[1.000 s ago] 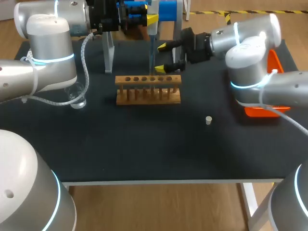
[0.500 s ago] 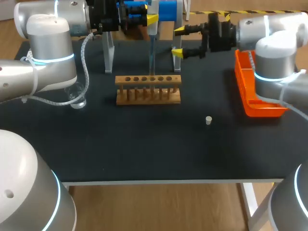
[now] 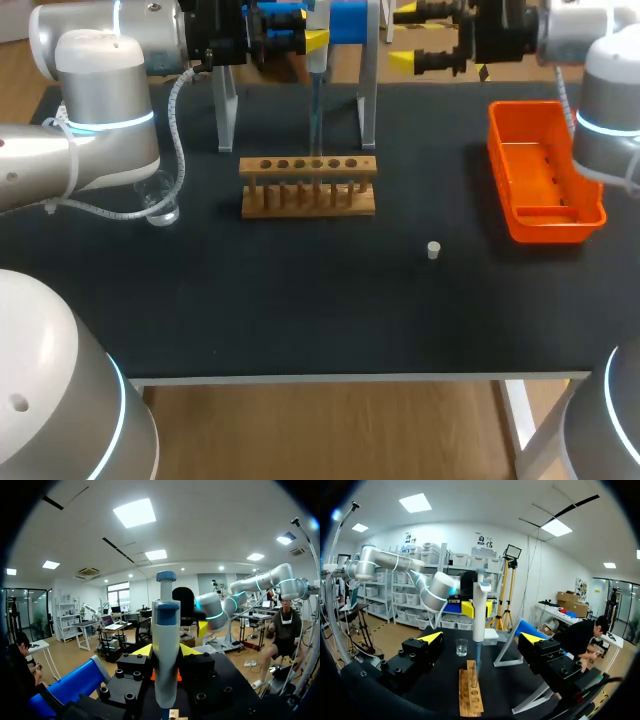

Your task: Invert the test tube, pick up the pipette, mount the tip to pipette, aspirate from beaker and dispense into the tube, eject the tip, return the pipette, and cap with the stopper.

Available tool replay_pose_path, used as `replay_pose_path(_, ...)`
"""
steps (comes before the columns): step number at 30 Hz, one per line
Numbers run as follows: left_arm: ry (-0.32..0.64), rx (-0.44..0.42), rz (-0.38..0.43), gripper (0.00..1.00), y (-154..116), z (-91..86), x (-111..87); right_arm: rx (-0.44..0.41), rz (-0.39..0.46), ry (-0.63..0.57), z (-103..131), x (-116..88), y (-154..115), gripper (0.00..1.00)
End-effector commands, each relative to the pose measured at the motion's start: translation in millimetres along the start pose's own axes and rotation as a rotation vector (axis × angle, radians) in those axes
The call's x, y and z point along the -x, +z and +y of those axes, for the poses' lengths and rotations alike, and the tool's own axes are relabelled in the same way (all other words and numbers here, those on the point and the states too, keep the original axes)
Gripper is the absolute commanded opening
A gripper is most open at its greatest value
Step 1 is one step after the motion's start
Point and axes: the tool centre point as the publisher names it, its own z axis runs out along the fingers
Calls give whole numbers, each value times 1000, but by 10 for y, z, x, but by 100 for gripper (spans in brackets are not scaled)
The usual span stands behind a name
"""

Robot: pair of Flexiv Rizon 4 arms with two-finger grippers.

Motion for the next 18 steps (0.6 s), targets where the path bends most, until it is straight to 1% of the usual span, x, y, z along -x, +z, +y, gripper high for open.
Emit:
replay_pose_path(1, 1, -2, 1, 0, -2, 1, 0, 1, 7, 6, 118, 2, -38, 100)
replay_pose_path(6, 1, -2, 1, 0, -2, 1, 0, 3, 20, 20, 292, 14, 6, 100)
replay_pose_path(18, 1, -2, 1, 0, -2, 1, 0, 52, 42, -10, 619, 5, 84, 100)
